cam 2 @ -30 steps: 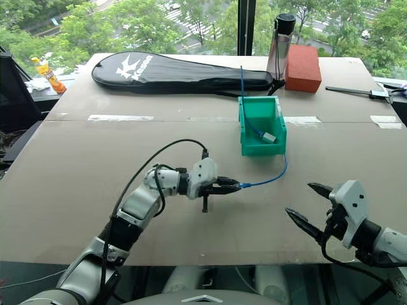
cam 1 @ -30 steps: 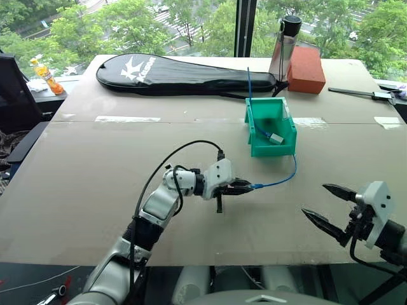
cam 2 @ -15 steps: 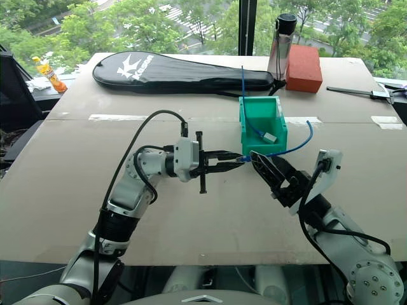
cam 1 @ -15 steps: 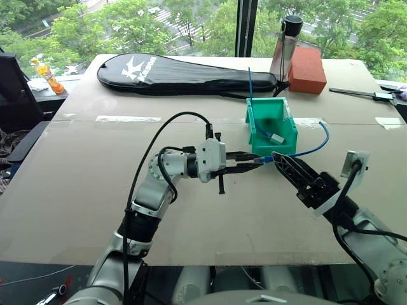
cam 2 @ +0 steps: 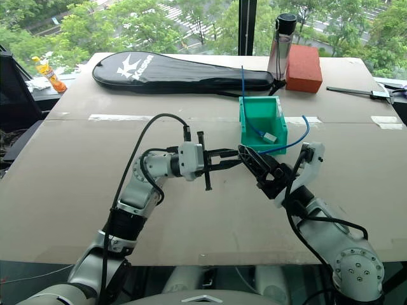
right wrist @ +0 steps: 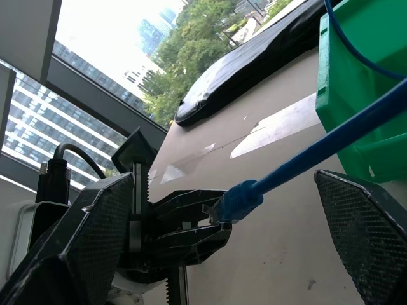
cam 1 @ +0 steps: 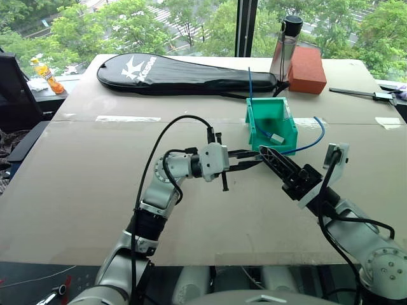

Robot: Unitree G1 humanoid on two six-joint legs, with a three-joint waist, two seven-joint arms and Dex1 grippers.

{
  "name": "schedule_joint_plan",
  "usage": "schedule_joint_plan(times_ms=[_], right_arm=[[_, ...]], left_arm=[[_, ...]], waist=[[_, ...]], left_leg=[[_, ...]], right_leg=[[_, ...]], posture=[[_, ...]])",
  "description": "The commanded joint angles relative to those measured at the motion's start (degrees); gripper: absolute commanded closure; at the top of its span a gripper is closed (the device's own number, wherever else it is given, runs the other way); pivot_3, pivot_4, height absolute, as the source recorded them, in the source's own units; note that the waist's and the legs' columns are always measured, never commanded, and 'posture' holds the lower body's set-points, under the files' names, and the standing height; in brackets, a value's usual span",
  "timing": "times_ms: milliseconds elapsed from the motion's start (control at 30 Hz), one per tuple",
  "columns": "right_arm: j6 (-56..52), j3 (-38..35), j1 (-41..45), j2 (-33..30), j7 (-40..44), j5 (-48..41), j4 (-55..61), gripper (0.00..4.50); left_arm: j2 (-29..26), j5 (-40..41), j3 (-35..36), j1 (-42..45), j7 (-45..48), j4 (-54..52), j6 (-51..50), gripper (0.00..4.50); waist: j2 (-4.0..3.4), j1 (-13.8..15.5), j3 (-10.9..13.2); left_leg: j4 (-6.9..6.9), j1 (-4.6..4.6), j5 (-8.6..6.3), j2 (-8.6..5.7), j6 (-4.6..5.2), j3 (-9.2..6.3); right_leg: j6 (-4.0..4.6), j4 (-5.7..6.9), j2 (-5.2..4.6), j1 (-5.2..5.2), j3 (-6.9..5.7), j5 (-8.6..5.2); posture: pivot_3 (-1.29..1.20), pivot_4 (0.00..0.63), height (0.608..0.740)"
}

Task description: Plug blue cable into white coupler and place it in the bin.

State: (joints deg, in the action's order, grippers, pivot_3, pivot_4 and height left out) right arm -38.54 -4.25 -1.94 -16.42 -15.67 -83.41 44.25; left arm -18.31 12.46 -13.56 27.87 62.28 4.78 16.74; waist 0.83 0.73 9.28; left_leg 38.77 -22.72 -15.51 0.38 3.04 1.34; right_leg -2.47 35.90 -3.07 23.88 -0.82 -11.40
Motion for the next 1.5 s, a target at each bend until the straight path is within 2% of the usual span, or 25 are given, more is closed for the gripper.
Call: schedule_joint_plan(times_ms=[33,133,233,333,433,567,667,733,800,933,967,1000,1100,1267,1500], right_arm=[[1.9,0.4,0.6,-0.5,-0.4,-0.9,0.7,0.0],[2.6,0.8,0.8,-0.8,-0.4,-0.9,0.5,0.65],[3.0,1.2,0.8,-1.2,-0.4,-1.0,0.3,2.01],[3.0,1.6,0.9,-1.8,-0.2,-1.1,0.0,3.6],[3.3,1.8,1.0,-2.5,0.0,-1.2,-0.1,4.49],[3.7,2.0,1.3,-3.4,0.7,-1.1,-0.1,4.49],[4.0,1.9,1.8,-4.0,1.4,-0.9,-0.3,4.49],[4.1,1.8,2.3,-4.5,2.1,-1.0,-0.7,4.5],[4.1,1.5,2.8,-5.1,3.0,-0.9,-1.4,4.5],[3.8,0.8,3.8,-6.5,5.4,0.0,-3.3,4.5],[3.7,0.7,3.9,-6.8,6.0,0.3,-3.7,4.5],[3.6,0.7,4.1,-7.0,6.7,0.5,-4.2,4.5],[3.2,1.0,4.7,-7.5,8.6,1.4,-5.6,4.5],[2.2,2.6,5.9,-7.0,11.4,3.3,-7.8,4.5],[1.0,3.4,7.3,-6.6,13.9,4.8,-9.7,4.5]], left_arm=[[0.2,0.3,0.3,0.7,-0.6,-1.3,1.5,4.45],[0.1,0.5,0.3,0.9,-0.8,-2.0,0.8,4.5],[0.1,0.8,0.2,1.1,-0.9,-2.8,0.1,4.5],[0.0,1.3,0.3,1.1,-1.2,-4.3,-1.1,4.5],[-0.7,2.1,0.4,-0.1,-1.5,-8.3,-3.2,4.5],[-2.7,3.5,0.4,-3.4,-3.2,-16.8,-8.3,4.5],[-3.4,6.4,1.6,-2.9,-3.7,-17.9,-13.3,4.5],[-4.0,9.8,3.4,-3.0,-5.2,-19.4,-19.2,3.5],[-6.0,12.1,5.6,-4.3,-6.6,-21.4,-24.4,2.72],[-12.5,18.0,13.3,-8.2,-7.6,-20.9,-34.3,0.66],[-13.7,19.0,15.2,-9.0,-8.1,-20.4,-35.9,0.22],[-15.1,19.2,17.2,-9.9,-8.4,-19.6,-36.7,0.04],[-18.8,18.1,22.3,-13.0,-8.7,-16.6,-36.4,0.04],[-22.6,14.7,26.8,-18.3,-7.2,-10.2,-31.4,0.04],[-23.1,11.7,27.1,-21.8,-5.1,-3.1,-25.9,0.04]], waist=[[0.0,0.0,0.0],[0.0,0.0,0.0],[0.0,0.0,0.0],[0.0,0.0,0.0],[0.0,0.0,0.0],[0.0,-0.2,0.0],[0.0,0.0,0.0],[0.0,0.1,0.0],[0.02,-0.1,0.0],[-0.01,-0.9,0.0],[-0.01,-1.1,0.0],[-0.01,-1.2,0.0],[-0.02,-1.3,0.0],[-0.01,-1.3,0.0],[0.0,-0.8,0.0]], left_leg=[[0.0,0.0,0.0,0.0,0.0,0.0],[0.0,0.0,0.0,0.0,0.0,0.0],[0.0,0.0,0.0,0.01,0.0,0.0],[0.0,0.0,0.0,0.01,0.0,0.0],[0.0,0.0,0.0,0.01,0.0,0.0],[0.0,0.0,0.0,0.04,0.0,0.0],[-0.01,0.0,0.0,0.06,0.0,-0.03],[0.0,0.0,0.0,0.06,0.0,-0.04],[0.02,-0.01,0.0,0.06,0.0,-0.02],[-0.01,0.05,0.0,0.11,0.0,0.0],[-0.03,0.05,0.0,0.13,0.0,-0.01],[-0.04,0.05,0.0,0.15,0.0,-0.03],[-0.06,0.04,0.0,0.17,0.0,-0.03],[-0.06,0.04,0.0,0.13,0.0,0.06],[-0.06,-0.01,0.0,0.13,-0.01,0.08]], right_leg=[[0.0,0.0,0.0,0.0,0.0,0.0],[0.0,0.0,0.0,0.0,0.0,0.0],[0.0,0.0,0.0,0.0,-0.01,0.0],[0.0,0.0,0.0,0.0,0.0,0.0],[0.0,0.0,0.0,0.0,0.0,0.0],[0.0,-0.01,0.0,0.01,0.01,0.0],[0.02,-0.01,0.0,0.01,0.01,-0.02],[0.07,0.0,0.0,0.0,-0.01,-0.05],[0.15,-0.01,0.01,0.0,-0.01,-0.1],[0.13,0.01,0.1,0.01,0.03,-0.09],[0.12,0.01,0.13,0.02,0.02,-0.08],[0.03,0.01,0.15,0.02,0.0,-0.04],[0.03,0.01,0.16,0.04,-0.02,-0.05],[0.19,-0.02,0.06,0.05,0.04,-0.13],[0.21,-0.02,-0.04,0.1,0.03,-0.13]], posture=[[0.0,0.15,0.74],[0.0,0.15,0.74],[0.0,0.15,0.74],[0.0,0.15,0.74],[0.0,0.15,0.74],[0.0,0.15,0.74],[0.0,0.15,0.74],[0.0,0.15,0.74],[0.0,0.15,0.74],[0.0,0.15,0.74],[0.0,0.15,0.74],[0.0,0.15,0.74],[0.0,0.15,0.74],[0.0,0.15,0.74],[0.0,0.15,0.74]])
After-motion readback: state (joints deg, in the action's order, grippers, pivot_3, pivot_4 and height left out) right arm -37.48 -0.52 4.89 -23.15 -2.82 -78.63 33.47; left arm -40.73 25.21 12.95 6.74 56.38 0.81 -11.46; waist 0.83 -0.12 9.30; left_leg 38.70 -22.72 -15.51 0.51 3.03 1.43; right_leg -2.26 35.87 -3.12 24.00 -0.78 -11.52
